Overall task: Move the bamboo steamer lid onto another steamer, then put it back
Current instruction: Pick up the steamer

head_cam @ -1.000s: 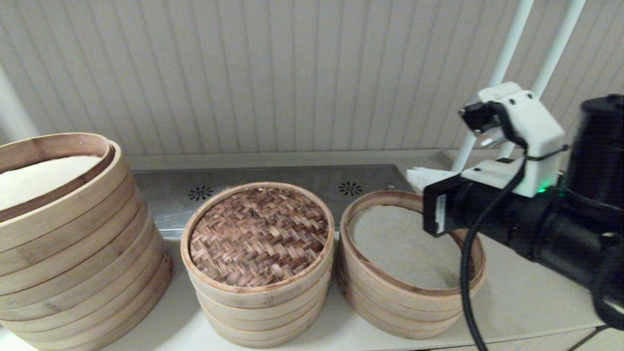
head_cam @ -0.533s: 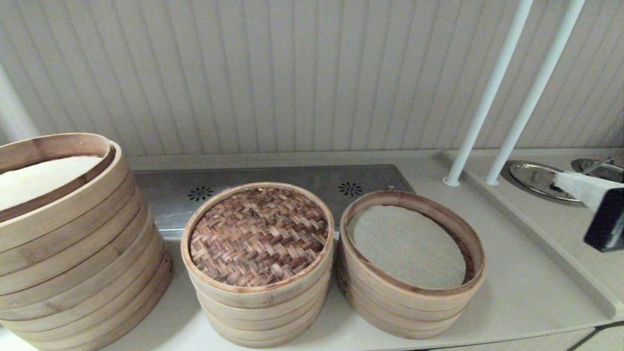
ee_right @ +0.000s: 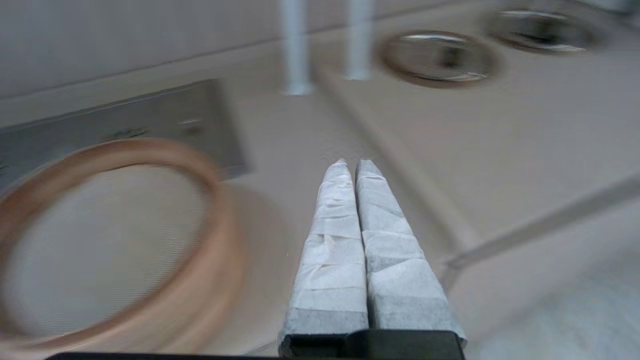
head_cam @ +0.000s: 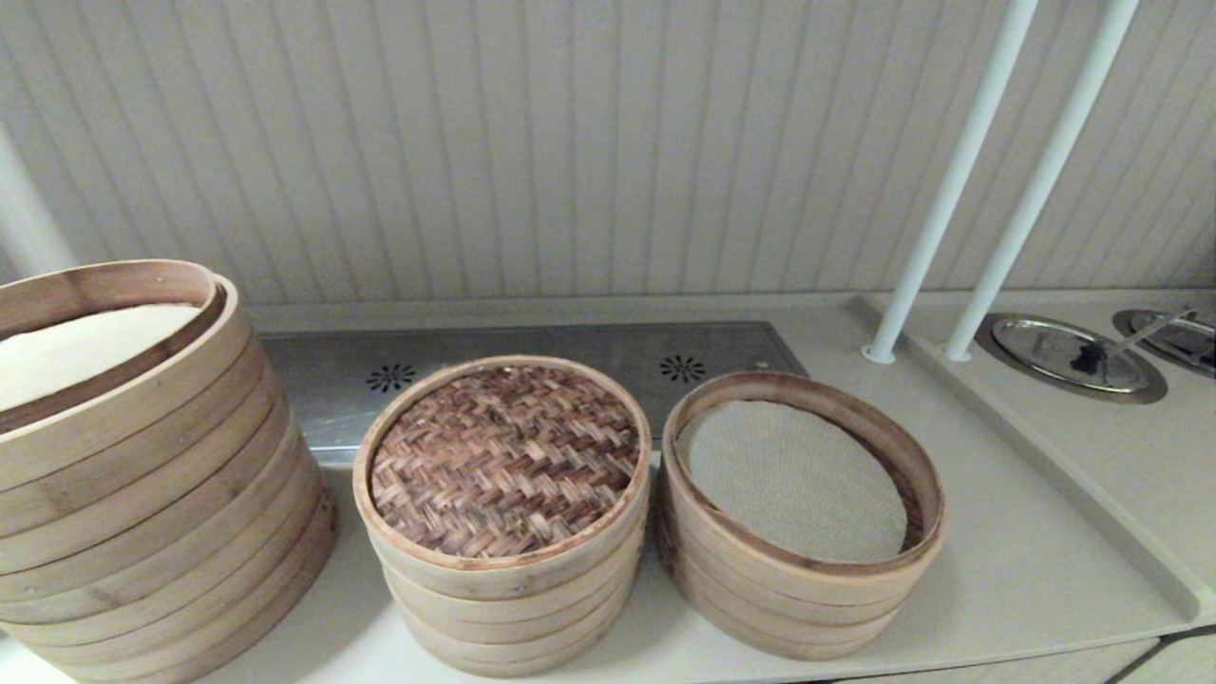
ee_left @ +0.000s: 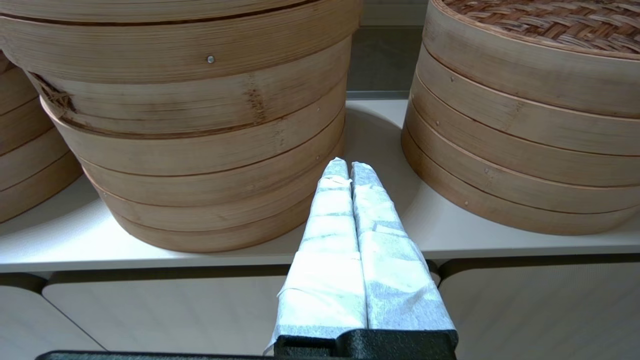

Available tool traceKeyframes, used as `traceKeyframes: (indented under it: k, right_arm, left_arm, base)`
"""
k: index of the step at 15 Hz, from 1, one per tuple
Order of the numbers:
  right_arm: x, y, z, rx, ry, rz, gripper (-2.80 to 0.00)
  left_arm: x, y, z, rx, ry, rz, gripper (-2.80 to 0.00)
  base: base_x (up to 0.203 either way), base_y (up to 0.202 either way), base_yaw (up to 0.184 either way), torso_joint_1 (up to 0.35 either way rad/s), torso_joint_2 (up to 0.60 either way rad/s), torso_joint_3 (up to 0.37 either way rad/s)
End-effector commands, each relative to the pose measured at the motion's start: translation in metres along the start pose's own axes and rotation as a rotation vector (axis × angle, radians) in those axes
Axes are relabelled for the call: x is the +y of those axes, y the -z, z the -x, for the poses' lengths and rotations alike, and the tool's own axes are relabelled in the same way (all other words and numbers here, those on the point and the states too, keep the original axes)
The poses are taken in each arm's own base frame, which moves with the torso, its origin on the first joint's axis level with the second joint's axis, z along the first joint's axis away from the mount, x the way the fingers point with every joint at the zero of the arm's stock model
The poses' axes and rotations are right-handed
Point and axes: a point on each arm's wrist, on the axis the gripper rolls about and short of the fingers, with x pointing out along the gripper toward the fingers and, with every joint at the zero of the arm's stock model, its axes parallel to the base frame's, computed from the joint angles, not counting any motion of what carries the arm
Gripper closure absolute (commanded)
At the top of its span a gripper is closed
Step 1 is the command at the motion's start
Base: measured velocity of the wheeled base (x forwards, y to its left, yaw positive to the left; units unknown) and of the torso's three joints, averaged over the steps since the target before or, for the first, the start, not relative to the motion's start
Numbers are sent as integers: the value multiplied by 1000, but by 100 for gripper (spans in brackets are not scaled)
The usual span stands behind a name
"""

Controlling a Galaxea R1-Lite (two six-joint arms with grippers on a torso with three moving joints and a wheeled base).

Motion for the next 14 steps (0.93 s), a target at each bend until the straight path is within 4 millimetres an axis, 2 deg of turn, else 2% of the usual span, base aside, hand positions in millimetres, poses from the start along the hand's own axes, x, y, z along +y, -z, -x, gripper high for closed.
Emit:
traceKeyframes:
  k: [1, 4, 7, 11, 13, 14]
  right_arm:
    - [-18, 6, 17, -49, 76, -37, 0]
    - [-20, 39, 13, 26, 103, 15, 0]
    - [-28, 59, 19, 29, 212, 6, 0]
    - [-31, 88, 24, 57, 113, -4, 0]
    - [-35, 102, 33, 20, -12, -31, 0]
    - [-35, 117, 32, 51, -74, -16, 0]
  left_arm:
    - [0, 0, 0, 1, 0, 0, 0]
    - [0, 0, 0, 1, 0, 0, 0]
    - [0, 0, 0, 1, 0, 0, 0]
    - [0, 0, 0, 1, 0, 0, 0]
    - [0, 0, 0, 1, 0, 0, 0]
    - [0, 0, 0, 1, 0, 0, 0]
  base:
    - [0, 0, 0, 0, 0, 0]
    - [0, 0, 0, 0, 0, 0]
    - [0, 0, 0, 0, 0, 0]
    - [0, 0, 0, 0, 0, 0]
    - [0, 0, 0, 0, 0, 0]
    - [0, 0, 0, 0, 0, 0]
